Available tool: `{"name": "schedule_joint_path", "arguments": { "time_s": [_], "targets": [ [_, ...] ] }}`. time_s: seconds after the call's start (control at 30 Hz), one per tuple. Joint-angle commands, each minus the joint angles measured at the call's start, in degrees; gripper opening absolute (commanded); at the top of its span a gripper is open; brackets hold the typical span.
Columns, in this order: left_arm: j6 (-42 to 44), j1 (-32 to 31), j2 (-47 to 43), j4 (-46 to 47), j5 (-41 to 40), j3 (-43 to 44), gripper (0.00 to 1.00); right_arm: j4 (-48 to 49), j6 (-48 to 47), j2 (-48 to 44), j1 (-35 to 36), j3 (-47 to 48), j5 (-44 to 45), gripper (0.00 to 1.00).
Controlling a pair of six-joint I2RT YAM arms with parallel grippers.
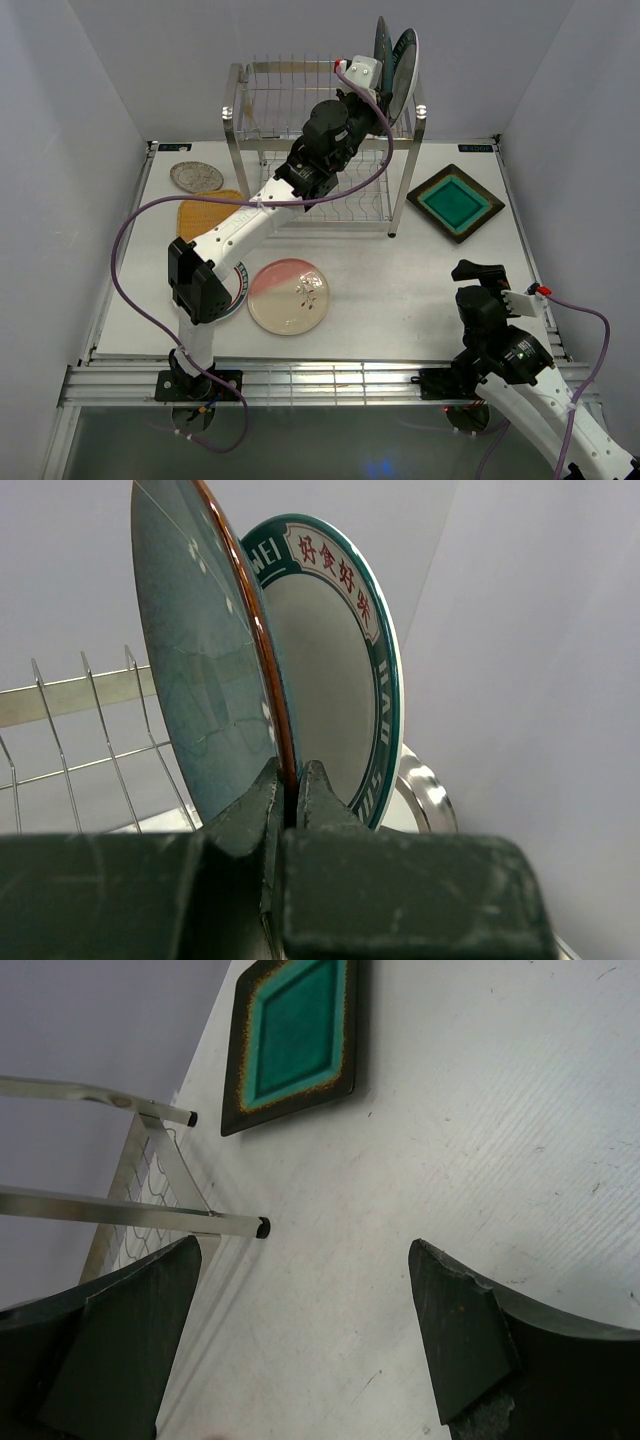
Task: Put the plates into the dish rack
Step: Insert the plate into the dish rack.
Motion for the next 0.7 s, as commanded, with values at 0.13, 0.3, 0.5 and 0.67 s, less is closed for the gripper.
{"name": "schedule_joint_path", "arguments": {
  "time_s": [0.13, 0.3, 0.5, 0.67],
  "targets": [
    [1.1, 0.0, -4.8, 9.0, -0.4, 0.3, 0.02, 1.3, 0.0, -0.7, 0.1, 0.0, 1.5, 0.9],
    [1.8, 0.0, -4.7, 9.0, -0.8, 0.4, 0.04, 1.3, -0.1, -0.6, 0.1, 0.0, 1.6, 0.9],
    [2.4, 0.0, -5.9, 9.8, -1.3, -1.6, 0.0, 1.4, -0.1, -0.5, 0.1, -0.1, 1.7, 0.9],
    [2.6, 0.0, -8.0, 10.7, -1.0, -3.9, 0.0, 1.7, -0.1, -0.2, 0.1, -0.2, 1.7, 0.9]
  ]
}}
